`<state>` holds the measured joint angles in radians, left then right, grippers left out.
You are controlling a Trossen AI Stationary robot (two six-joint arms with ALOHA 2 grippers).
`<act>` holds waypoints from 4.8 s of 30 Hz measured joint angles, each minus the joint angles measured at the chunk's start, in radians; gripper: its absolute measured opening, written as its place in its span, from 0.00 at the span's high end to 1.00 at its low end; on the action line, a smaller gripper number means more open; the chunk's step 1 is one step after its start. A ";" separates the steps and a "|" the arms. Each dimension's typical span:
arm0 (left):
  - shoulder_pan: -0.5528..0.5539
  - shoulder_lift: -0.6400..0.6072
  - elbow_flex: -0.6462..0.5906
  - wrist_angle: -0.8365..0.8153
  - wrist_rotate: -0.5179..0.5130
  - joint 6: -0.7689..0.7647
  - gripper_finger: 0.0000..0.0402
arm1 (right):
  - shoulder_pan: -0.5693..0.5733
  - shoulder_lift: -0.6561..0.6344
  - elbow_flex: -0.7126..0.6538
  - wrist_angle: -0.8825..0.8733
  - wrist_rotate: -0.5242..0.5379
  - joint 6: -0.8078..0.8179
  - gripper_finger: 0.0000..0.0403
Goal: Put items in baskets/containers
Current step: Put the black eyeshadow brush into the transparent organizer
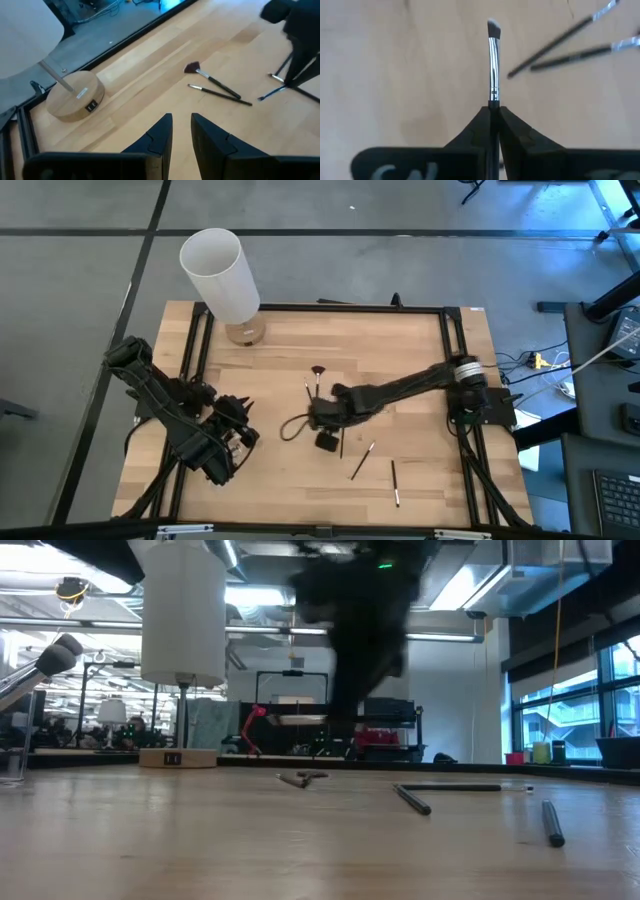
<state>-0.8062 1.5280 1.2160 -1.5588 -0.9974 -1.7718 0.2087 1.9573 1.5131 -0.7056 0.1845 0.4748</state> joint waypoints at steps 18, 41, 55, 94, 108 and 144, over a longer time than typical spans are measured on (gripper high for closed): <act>0.257 0.100 -0.020 0.593 -0.045 0.629 0.84 | -0.014 -0.438 -0.829 1.337 -0.082 -0.150 0.93; 0.409 0.066 -0.321 1.821 0.261 1.382 0.59 | -0.016 -0.605 -0.860 1.240 0.030 -0.191 0.91; 0.447 0.066 -0.321 2.055 0.241 1.528 0.51 | 0.020 -0.605 -1.050 1.650 0.032 -0.272 0.91; 0.559 0.085 -0.321 2.251 0.651 1.607 0.75 | 0.071 -0.605 -1.061 1.706 0.032 -0.368 0.91; 0.584 0.144 -0.321 2.326 0.701 1.592 0.77 | 0.071 -0.604 -1.061 1.699 0.032 -0.374 0.91; 0.586 0.144 -0.321 2.340 0.705 1.592 0.93 | 0.071 -0.605 -1.061 1.700 0.035 -0.370 0.91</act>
<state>-0.2207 1.6722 0.8948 0.7815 -0.2924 -0.1802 0.2798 1.3525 0.4522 0.9947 0.2197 0.1047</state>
